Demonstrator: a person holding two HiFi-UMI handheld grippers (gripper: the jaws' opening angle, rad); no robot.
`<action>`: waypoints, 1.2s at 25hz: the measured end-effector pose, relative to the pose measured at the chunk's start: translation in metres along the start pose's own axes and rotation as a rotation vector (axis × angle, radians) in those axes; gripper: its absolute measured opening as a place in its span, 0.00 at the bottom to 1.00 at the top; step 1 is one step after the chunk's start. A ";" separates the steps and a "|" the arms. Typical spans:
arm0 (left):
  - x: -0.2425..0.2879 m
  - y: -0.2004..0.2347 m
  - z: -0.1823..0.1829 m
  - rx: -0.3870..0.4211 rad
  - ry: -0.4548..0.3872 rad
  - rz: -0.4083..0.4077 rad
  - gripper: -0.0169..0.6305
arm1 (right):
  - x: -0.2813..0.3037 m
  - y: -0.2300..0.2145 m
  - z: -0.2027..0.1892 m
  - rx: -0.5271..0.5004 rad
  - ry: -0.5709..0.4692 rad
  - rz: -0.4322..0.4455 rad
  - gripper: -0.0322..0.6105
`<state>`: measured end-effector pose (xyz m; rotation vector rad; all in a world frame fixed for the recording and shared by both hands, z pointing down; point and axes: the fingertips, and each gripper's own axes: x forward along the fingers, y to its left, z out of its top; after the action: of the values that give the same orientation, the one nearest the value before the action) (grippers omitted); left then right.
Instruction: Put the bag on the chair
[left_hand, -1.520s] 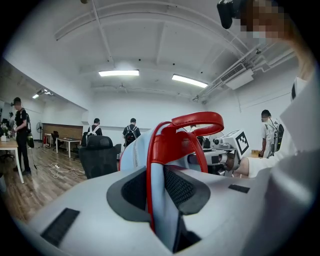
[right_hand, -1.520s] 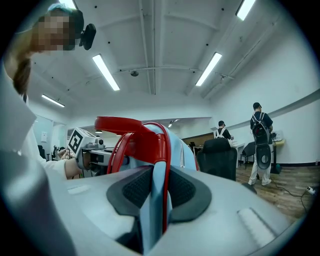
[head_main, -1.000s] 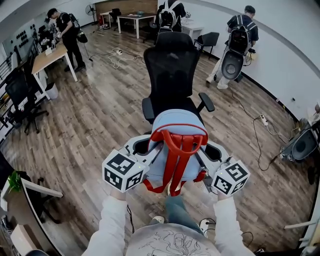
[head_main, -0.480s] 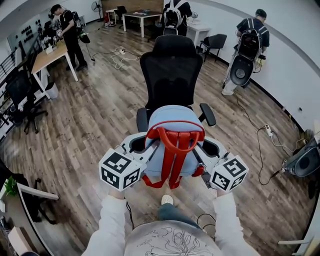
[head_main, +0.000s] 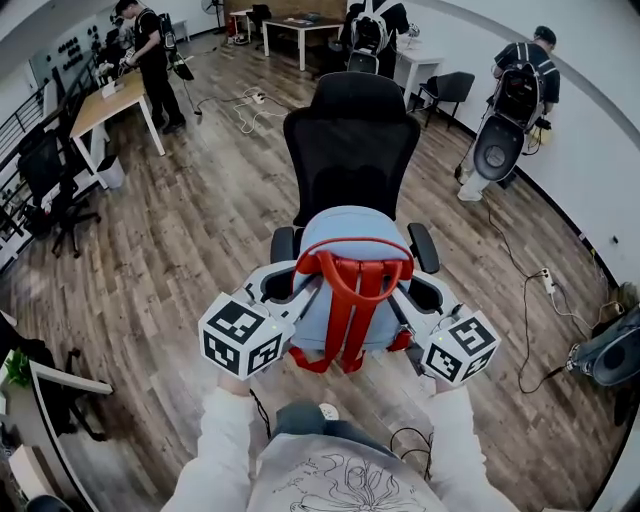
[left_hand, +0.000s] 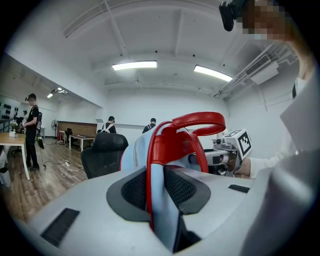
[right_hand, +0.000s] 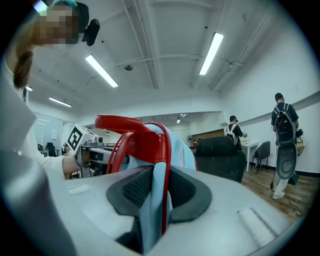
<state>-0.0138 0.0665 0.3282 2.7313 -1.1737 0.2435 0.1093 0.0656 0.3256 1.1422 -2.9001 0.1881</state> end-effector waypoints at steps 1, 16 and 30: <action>0.006 0.004 0.000 -0.001 0.005 0.002 0.16 | 0.004 -0.006 -0.001 0.003 0.002 0.004 0.20; 0.104 0.101 0.009 -0.009 0.030 -0.027 0.17 | 0.098 -0.103 -0.005 0.026 0.019 -0.027 0.20; 0.213 0.208 0.017 -0.017 0.101 -0.142 0.16 | 0.198 -0.205 -0.010 0.076 0.064 -0.154 0.20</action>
<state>-0.0197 -0.2285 0.3731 2.7366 -0.9468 0.3462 0.1031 -0.2163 0.3693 1.3382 -2.7572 0.3278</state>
